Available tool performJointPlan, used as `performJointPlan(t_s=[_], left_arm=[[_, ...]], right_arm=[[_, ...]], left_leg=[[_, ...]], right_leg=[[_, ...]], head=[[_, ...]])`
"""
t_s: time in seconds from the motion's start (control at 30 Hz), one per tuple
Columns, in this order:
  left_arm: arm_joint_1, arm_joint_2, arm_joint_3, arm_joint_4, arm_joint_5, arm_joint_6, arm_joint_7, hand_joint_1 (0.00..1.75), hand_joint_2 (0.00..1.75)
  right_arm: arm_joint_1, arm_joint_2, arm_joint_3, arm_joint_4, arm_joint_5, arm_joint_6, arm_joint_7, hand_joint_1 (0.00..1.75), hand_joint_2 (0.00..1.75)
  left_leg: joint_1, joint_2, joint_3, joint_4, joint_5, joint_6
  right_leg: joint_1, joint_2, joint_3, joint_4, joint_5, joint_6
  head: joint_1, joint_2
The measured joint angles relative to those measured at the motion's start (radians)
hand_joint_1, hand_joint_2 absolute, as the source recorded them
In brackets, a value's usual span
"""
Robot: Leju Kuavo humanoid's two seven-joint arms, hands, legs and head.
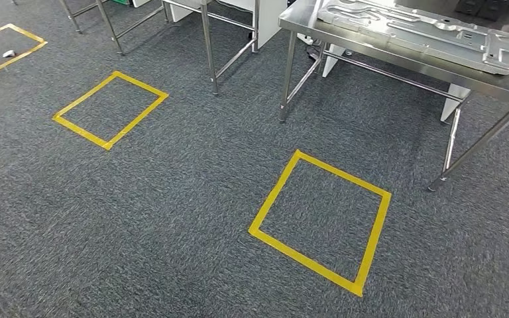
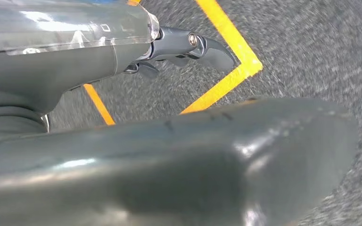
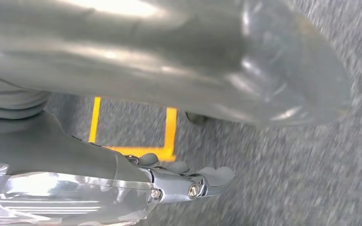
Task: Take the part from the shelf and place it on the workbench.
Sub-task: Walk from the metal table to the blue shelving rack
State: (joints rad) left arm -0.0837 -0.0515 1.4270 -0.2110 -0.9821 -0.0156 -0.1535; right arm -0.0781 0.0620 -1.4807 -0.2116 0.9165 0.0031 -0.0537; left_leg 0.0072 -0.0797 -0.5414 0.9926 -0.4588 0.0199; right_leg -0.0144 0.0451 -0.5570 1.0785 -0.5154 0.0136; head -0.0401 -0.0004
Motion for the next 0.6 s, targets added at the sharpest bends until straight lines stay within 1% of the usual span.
performJointPlan(t_s=[0.03,0.07,0.1,0.13,0.17,0.2,0.23,0.27,0.3,0.33,0.37,0.4,0.43,0.47,0.5,0.53,0.57,0.6], left_arm=[[-0.002,0.001,0.006,0.0,0.002,0.0,0.0,0.0,0.0],[-0.003,0.002,0.012,0.0,0.004,-0.001,0.0,0.0,0.0],[-0.003,0.004,0.017,0.0,0.006,-0.002,0.001,0.0,0.0],[-0.002,0.007,0.021,0.0,0.007,-0.004,0.0,0.0,0.0],[-0.001,0.009,0.024,0.0,0.007,-0.005,0.0,0.0,0.0],[0.001,0.012,0.026,0.0,0.007,-0.006,-0.001,0.0,0.0],[0.0,0.014,0.027,0.0,0.007,-0.006,-0.002,0.0,0.0],[-0.002,0.015,0.028,0.0,0.006,-0.008,-0.005,0.0,0.0],[-0.005,0.017,0.028,0.0,0.006,-0.01,-0.008,0.0,0.0],[-0.007,0.019,0.028,0.0,0.004,-0.012,-0.01,0.0,0.0],[-0.007,0.021,0.028,0.0,0.002,-0.015,-0.013,0.0,0.0],[-0.006,0.022,0.028,0.0,0.001,-0.018,-0.014,0.0,0.0],[-0.004,0.024,0.028,0.0,-0.002,-0.021,-0.015,0.0,0.0],[-0.004,0.025,0.028,0.0,-0.004,-0.023,-0.015,0.0,0.0],[-0.005,0.027,0.028,0.0,-0.006,-0.025,-0.015,0.0,0.0],[-0.006,0.029,0.028,0.0,-0.008,-0.027,-0.015,0.0,0.0],[-0.008,0.029,0.028,0.0,-0.01,-0.028,-0.015,0.0,0.0],[-0.008,0.031,0.028,0.0,-0.011,-0.028,-0.015,0.0,0.0]], right_arm=[[-0.002,0.002,-0.01,0.0,-0.005,0.004,-0.001,0.0,0.0],[-0.004,0.004,-0.019,0.001,-0.008,0.008,-0.001,0.0,0.0],[-0.007,0.006,-0.025,0.001,-0.009,0.011,-0.002,0.0,0.0],[-0.01,0.008,-0.029,0.002,-0.007,0.015,-0.002,0.0,0.0],[-0.012,0.012,-0.032,0.002,-0.005,0.018,-0.001,0.0,0.0],[-0.014,0.014,-0.033,0.003,-0.002,0.022,-0.001,0.0,0.0],[-0.015,0.017,-0.033,0.004,0.001,0.024,-0.001,0.0,0.0],[-0.014,0.019,-0.034,0.004,0.004,0.025,-0.001,0.0,0.0],[-0.013,0.019,-0.034,0.004,0.006,0.025,-0.001,0.0,0.0],[-0.012,0.02,-0.035,0.004,0.008,0.025,-0.001,0.0,0.0],[-0.012,0.02,-0.036,0.005,0.009,0.026,0.0,0.0,0.0],[-0.012,0.02,-0.037,0.005,0.011,0.027,0.001,0.0,0.0],[-0.013,0.02,-0.037,0.005,0.014,0.028,0.003,0.0,0.0],[-0.014,0.021,-0.038,0.006,0.016,0.031,0.005,0.0,0.0],[-0.014,0.022,-0.038,0.006,0.018,0.033,0.009,0.0,0.0],[-0.014,0.022,-0.038,0.007,0.02,0.035,0.012,0.0,0.0],[-0.015,0.023,-0.038,0.007,0.023,0.037,0.014,0.0,0.0],[-0.016,0.023,-0.038,0.007,0.025,0.039,0.016,0.0,0.0]], left_leg=[[0.0,-0.011,-0.003,0.001,0.001,-0.005],[0.0,-0.022,-0.006,0.002,0.002,-0.011],[0.001,-0.032,-0.009,0.001,0.004,-0.019],[0.002,-0.042,-0.012,-0.001,0.007,-0.026],[0.003,-0.04,-0.015,0.001,0.005,-0.032],[0.003,-0.022,-0.022,0.013,-0.004,-0.037],[0.002,0.004,-0.036,0.044,-0.025,-0.041],[0.002,0.035,-0.062,0.1,-0.057,-0.044],[0.003,0.055,-0.095,0.17,-0.094,-0.048],[0.004,0.064,-0.127,0.239,-0.123,-0.052],[0.005,0.069,-0.148,0.288,-0.137,-0.055],[0.006,0.071,-0.149,0.295,-0.13,-0.057],[0.006,0.076,-0.128,0.259,-0.104,-0.058],[0.006,0.09,-0.089,0.188,-0.069,-0.057],[0.003,0.112,-0.047,0.11,-0.042,-0.053],[0.0,0.129,-0.015,0.048,-0.021,-0.046],[-0.003,0.141,0.003,0.011,-0.013,-0.038],[-0.005,0.142,0.007,0.0,-0.014,-0.03]], right_leg=[[0.0,0.018,0.019,-0.047,0.017,-0.003],[0.001,0.03,0.028,-0.071,0.022,-0.006],[0.003,0.027,0.03,-0.075,0.02,-0.01],[0.004,0.016,0.03,-0.077,0.022,-0.015],[0.003,0.005,0.032,-0.082,0.025,-0.022],[0.002,-0.007,0.034,-0.088,0.029,-0.03],[0.001,-0.02,0.036,-0.094,0.032,-0.037],[0.002,-0.035,0.036,-0.097,0.033,-0.042],[0.005,-0.05,0.036,-0.097,0.033,-0.046],[0.007,-0.065,0.035,-0.097,0.032,-0.047],[0.008,-0.08,0.034,-0.096,0.031,-0.047],[0.009,-0.093,0.034,-0.096,0.03,-0.047],[0.009,-0.105,0.036,-0.095,0.029,-0.046],[0.009,-0.117,0.038,-0.093,0.027,-0.044],[0.011,-0.127,0.04,-0.092,0.024,-0.04],[0.013,-0.138,0.043,-0.089,0.02,-0.036],[0.015,-0.147,0.045,-0.087,0.018,-0.03],[0.017,-0.155,0.046,-0.086,0.016,-0.025]], head=[[0.0,0.0],[0.0,0.0],[0.0,0.0],[0.0,0.0],[0.0,0.0],[0.0,0.0],[0.0,0.0],[0.0,0.0],[0.0,0.0],[0.0,0.0],[0.0,0.0],[0.0,0.0],[0.0,0.0],[0.0,0.0],[0.0,0.0],[0.0,0.0],[0.0,0.0],[0.0,0.0]])
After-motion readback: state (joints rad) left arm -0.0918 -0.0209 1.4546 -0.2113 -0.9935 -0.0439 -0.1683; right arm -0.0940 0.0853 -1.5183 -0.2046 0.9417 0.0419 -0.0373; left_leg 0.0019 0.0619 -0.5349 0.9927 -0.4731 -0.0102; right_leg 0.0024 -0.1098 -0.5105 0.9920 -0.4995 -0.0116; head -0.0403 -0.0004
